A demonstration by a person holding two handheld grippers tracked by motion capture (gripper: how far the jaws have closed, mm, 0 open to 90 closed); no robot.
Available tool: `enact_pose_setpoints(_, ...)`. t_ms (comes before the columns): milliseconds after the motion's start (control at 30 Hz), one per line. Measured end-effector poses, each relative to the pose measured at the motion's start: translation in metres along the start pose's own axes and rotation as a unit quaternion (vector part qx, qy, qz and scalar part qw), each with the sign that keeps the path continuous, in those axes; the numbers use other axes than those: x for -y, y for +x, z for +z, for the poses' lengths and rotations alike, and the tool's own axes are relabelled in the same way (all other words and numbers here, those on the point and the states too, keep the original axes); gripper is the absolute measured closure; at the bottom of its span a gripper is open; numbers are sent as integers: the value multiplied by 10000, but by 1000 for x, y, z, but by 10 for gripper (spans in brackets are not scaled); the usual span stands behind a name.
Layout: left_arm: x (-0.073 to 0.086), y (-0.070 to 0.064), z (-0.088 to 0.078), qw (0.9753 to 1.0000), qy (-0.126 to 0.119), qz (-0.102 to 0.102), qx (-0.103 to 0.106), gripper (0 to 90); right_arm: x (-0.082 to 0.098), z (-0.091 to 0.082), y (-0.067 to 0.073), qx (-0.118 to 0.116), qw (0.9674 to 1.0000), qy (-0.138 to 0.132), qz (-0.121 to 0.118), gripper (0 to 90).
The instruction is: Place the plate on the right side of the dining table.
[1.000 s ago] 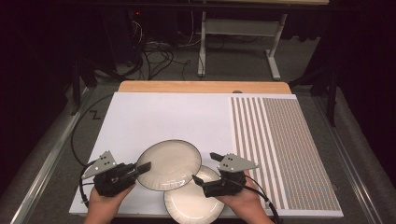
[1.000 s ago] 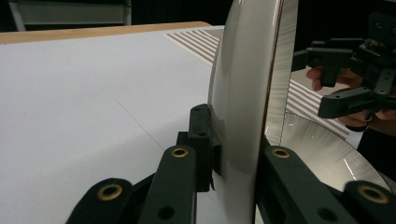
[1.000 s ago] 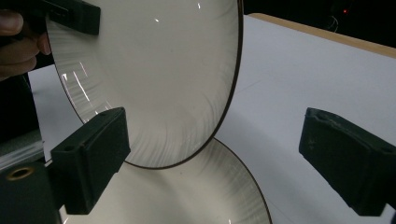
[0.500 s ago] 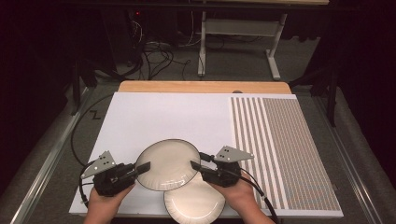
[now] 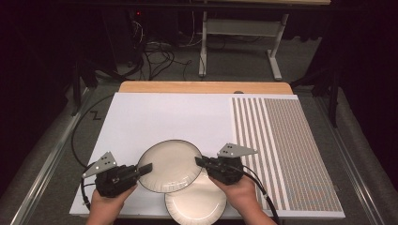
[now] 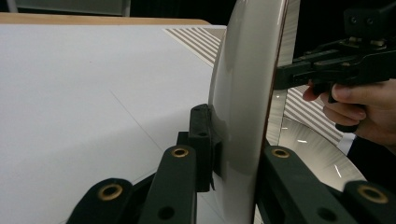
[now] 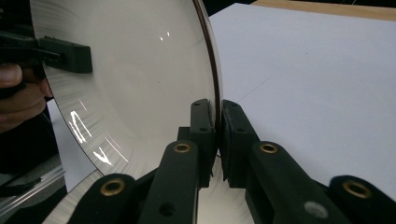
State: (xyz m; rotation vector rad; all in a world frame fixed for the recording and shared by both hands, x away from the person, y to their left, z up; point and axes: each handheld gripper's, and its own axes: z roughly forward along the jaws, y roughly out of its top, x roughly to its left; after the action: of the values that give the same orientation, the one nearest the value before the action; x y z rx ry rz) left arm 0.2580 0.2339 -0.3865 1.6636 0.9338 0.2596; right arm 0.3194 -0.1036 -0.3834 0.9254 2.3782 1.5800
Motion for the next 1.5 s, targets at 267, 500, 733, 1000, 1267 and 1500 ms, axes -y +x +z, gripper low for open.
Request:
enact_pose_setpoints(267, -14, -18, 11, 9999, -54, 15, 117, 801, -7, -28, -4, 102, 9998, -138, 33, 874)
enact_pose_setpoints(500, -28, -30, 44, 9994, 196, 44, 293, 799, -9, -54, -16, 385, 9990, -235, 67, 878)
enact_pose_setpoints(733, -39, -37, 71, 9982, 346, 7, 499, 798, -5, -78, -31, 621, 9976, -250, 151, 879)
enact_pose_setpoints(1000, -51, -42, 100, 9957, 583, -125, 710, 796, -2, -99, -47, 803, 9960, -234, 324, 879)
enact_pose_setpoints(1267, -63, -42, 131, 9910, 880, -338, 946, 796, 2, -116, -68, 891, 9940, -168, 619, 879)
enact_pose_setpoints(1500, -74, -45, 158, 9889, 1031, -307, 1023, 794, 6, -126, -83, 1059, 9911, -152, 793, 879)
